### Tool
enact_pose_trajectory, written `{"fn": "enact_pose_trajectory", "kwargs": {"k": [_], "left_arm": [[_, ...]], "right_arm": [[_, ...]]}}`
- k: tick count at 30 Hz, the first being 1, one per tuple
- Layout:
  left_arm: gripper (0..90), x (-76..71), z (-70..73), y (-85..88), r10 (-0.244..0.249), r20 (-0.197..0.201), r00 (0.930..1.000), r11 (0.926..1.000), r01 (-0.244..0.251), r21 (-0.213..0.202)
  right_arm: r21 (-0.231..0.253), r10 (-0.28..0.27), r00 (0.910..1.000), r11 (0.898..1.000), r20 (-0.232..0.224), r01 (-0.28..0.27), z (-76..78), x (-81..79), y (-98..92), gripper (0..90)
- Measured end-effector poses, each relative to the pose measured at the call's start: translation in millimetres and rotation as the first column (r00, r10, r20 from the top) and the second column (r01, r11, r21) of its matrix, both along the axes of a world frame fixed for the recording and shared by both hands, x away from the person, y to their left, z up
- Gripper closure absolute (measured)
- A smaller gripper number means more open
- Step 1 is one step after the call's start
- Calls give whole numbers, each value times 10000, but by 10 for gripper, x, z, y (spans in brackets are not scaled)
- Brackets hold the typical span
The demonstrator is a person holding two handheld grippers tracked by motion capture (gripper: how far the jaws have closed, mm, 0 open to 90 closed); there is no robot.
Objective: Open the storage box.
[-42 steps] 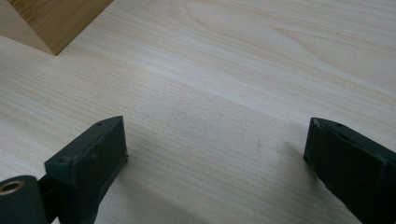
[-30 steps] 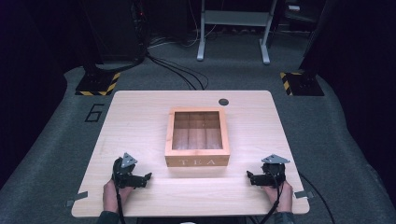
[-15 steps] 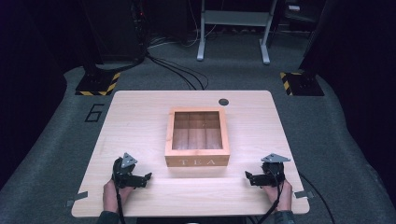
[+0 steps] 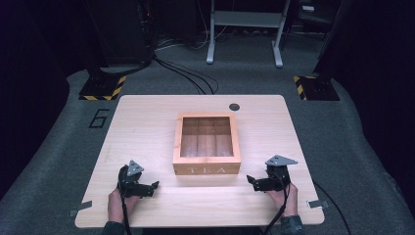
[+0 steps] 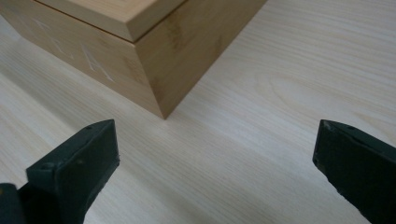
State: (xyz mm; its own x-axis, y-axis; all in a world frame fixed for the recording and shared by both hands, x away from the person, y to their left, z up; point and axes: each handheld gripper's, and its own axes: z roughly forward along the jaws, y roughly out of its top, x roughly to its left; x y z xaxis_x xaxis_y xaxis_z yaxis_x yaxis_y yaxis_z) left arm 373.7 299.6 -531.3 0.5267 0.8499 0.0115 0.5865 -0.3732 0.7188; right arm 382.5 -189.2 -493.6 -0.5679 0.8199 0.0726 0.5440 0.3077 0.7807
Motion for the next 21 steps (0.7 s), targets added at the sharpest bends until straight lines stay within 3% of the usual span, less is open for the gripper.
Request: {"fn": "enact_pose_trajectory", "kwargs": {"k": [5, 8, 12, 15, 21], "left_arm": [[9, 0, -1, -1, 11, 10, 10000, 10000, -11, -10], [9, 0, 2, 2, -22, -30, 10000, 10000, 22, -4], [9, 0, -1, 0, 4, 11, 10000, 10000, -4, -4], [9, 0, 0, 0, -4, -6, 10000, 10000, 4, -2], [9, 0, 2, 2, -31, -38, 10000, 10000, 31, -4]], "right_arm": [[157, 138, 9998, 9998, 127, -140, 49, 19, 74, 16], [259, 368, 9990, 9990, 234, -374, 87, 28, 131, 70], [380, 631, 9967, 9972, 507, -651, 122, 32, 193, 207], [507, 912, 9942, 9943, 578, -941, 146, 41, 243, 380], [414, 1106, 9919, 9927, 629, -1133, 154, 38, 315, 621]]}}
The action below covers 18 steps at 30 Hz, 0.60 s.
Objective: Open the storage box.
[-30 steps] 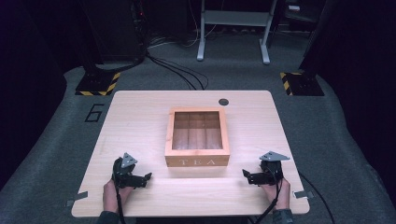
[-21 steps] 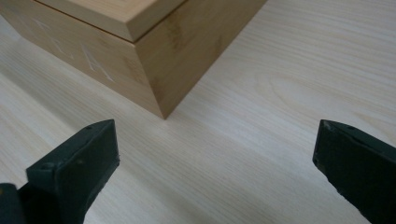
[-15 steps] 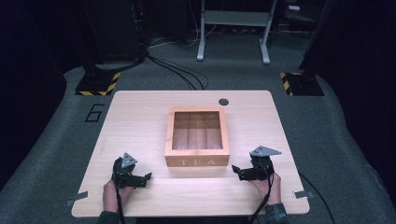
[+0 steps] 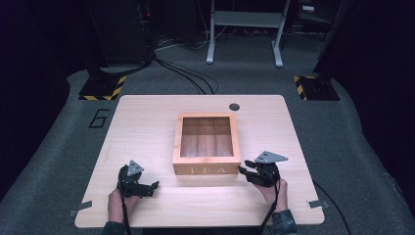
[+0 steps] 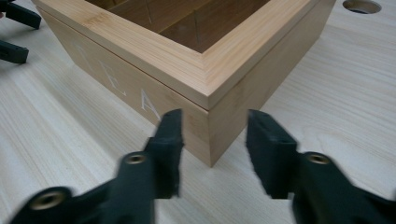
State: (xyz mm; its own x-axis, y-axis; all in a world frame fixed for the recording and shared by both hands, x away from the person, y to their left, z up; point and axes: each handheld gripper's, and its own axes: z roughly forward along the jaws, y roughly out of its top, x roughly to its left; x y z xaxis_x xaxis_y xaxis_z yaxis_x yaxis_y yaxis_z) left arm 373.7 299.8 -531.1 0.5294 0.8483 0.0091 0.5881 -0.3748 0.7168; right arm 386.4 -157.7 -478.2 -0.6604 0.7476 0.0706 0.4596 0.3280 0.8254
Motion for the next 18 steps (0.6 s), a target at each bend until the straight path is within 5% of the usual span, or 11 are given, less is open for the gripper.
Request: {"fn": "enact_pose_trajectory", "kwargs": {"k": [7, 18], "left_arm": [[9, 0, 0, 0, -3, -1, 10000, 10000, 3, 3], [9, 0, 0, 0, 0, 7, 10000, 10000, 0, 0]], "right_arm": [[-24, 39, 9999, 10000, 105, -39, 8, -4, 40, 813], [-89, 33, 9998, 10000, 197, -32, 10, -25, 27, 863]]}}
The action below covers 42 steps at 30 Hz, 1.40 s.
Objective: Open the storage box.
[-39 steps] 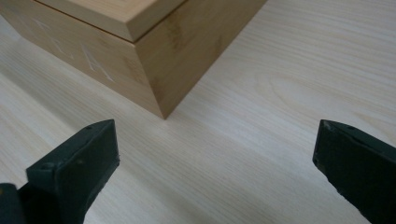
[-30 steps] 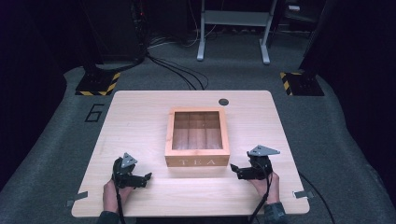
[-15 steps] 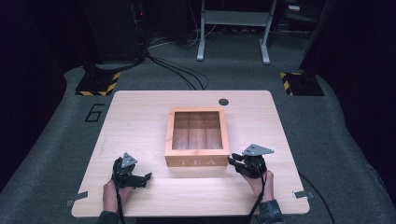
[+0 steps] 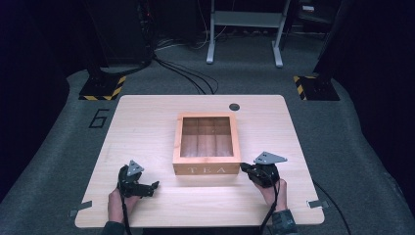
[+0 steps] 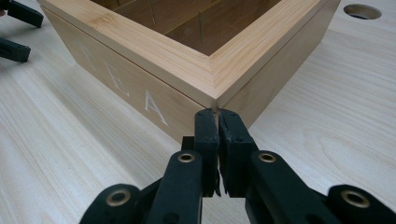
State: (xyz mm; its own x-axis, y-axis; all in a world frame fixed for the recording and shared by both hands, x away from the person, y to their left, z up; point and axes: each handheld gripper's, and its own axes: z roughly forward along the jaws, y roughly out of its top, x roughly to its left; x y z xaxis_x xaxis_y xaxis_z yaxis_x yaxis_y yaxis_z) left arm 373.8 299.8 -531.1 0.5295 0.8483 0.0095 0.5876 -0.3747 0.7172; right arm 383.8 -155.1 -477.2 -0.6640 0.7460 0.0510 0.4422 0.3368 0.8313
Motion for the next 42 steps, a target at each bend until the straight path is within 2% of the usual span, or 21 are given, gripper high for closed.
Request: {"fn": "enact_pose_trajectory", "kwargs": {"k": [12, 19, 37, 42], "left_arm": [[9, 0, -2, -2, 25, 39, 10000, 10000, -25, 7], [9, -1, 1, 0, 0, -11, 10000, 10000, 0, 1], [9, -1, 1, 1, 6, 2, 10000, 10000, -6, 16], [9, -1, 1, 1, -8, -10, 10000, 10000, 8, 4]], "right_arm": [[-292, 58, 10000, 9996, 65, -56, -13, -4, 18, 875], [-269, 35, 9999, 9996, 123, -32, -18, -8, 16, 896], [457, -6, 10000, 9990, 72, 3, -34, -5, -17, 896], [404, 45, 9999, 9992, 127, -50, -27, 12, -13, 897]]}}
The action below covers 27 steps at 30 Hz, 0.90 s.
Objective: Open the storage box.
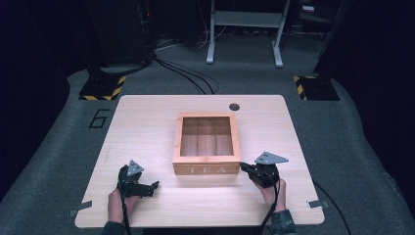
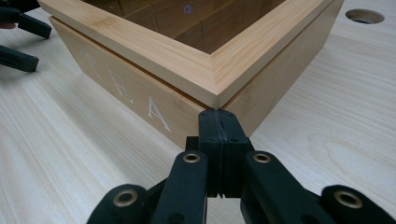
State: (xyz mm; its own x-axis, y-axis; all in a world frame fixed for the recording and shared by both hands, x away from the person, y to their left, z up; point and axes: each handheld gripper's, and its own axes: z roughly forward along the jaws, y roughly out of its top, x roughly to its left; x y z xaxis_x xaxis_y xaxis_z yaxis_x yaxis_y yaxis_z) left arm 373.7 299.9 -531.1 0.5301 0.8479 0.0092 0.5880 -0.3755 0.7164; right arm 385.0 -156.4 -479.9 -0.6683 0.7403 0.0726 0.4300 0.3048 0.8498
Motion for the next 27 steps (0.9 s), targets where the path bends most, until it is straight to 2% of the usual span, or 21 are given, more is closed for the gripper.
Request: {"fn": "enact_pose_trajectory", "kwargs": {"k": [27], "left_arm": [[10, -1, -2, -2, 42, 53, 10000, 10000, -42, 17]], "right_arm": [[173, 190, 9994, 9997, 293, -195, 155, 79, 32, 896]]}}
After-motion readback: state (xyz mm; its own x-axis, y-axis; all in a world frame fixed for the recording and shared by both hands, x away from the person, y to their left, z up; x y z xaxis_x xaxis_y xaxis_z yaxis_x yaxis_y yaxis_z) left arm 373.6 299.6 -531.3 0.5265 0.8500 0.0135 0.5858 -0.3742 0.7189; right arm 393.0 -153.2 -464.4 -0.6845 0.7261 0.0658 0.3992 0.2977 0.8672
